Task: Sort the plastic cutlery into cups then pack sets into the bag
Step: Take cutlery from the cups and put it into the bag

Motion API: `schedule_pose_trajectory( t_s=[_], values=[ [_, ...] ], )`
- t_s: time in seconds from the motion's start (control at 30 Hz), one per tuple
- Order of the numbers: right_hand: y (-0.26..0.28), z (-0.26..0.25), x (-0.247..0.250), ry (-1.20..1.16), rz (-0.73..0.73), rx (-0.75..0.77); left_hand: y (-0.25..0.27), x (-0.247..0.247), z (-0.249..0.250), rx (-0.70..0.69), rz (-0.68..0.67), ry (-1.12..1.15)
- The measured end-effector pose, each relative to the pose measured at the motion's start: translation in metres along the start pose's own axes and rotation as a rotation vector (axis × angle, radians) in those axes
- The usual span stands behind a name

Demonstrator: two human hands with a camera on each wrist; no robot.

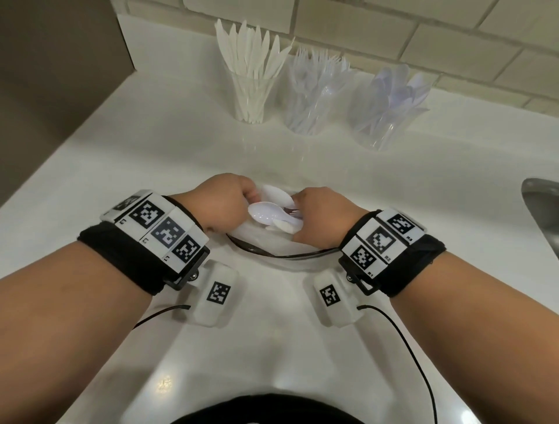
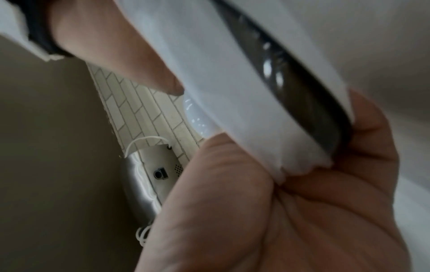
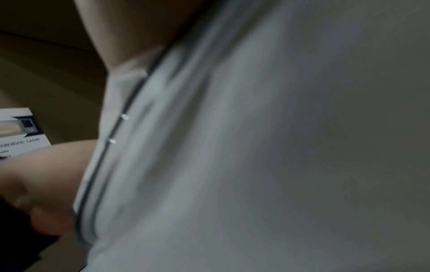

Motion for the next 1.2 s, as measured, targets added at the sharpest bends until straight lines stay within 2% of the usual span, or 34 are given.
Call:
schedule_pose_trajectory(
  t_s=[0.1,0.23,0.37,0.5,0.6,0.73,0.8,0.87,1.03,1.2],
  values=[
    [0.003,0.000,0.007,-0.078,0.030,-0.008,0.000,-0.004,-0.003,-0.004,-0.019,-0.095],
    [0.008,0.007,0.016,-0.226,0.121,-0.089,0.002,-0.004,-0.005,-0.013,-0.069,-0.133],
    [0.007,0.016,0.026,-0.385,0.251,-0.175,0.008,-0.011,-0.005,-0.024,-0.190,-0.301],
    [0.004,0.021,0.039,-0.625,0.358,-0.218,0.013,-0.015,0.001,-0.036,-0.183,-0.374],
    [0.004,0.019,0.055,-0.841,0.531,-0.226,0.014,-0.015,0.005,-0.052,-0.172,-0.406],
    [0.008,0.011,0.077,-1.175,0.773,-0.135,0.019,-0.014,0.012,-0.087,-0.139,-0.437],
    [0.009,0.008,0.077,-1.236,0.852,-0.147,0.020,-0.013,0.016,-0.093,-0.115,-0.434],
    [0.007,0.005,0.067,-1.245,0.847,-0.170,0.020,-0.009,0.018,-0.080,-0.085,-0.400],
    [0.006,0.000,0.042,-1.073,0.686,-0.172,0.020,0.000,0.017,-0.039,-0.040,-0.312],
    [0.000,0.005,0.030,-1.052,0.643,-0.267,0.019,-0.002,0.017,-0.045,-0.035,-0.257]
  ],
)
Point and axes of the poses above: each hand's wrist, its own y-axis away from the middle knuckle, its own x-axis out of the back of the hand, z = x × y, the point moved 5 cm from there along -y, towards the middle knuckle, and after that the axes turned 10 degrees about z, right-handed, at the moved point
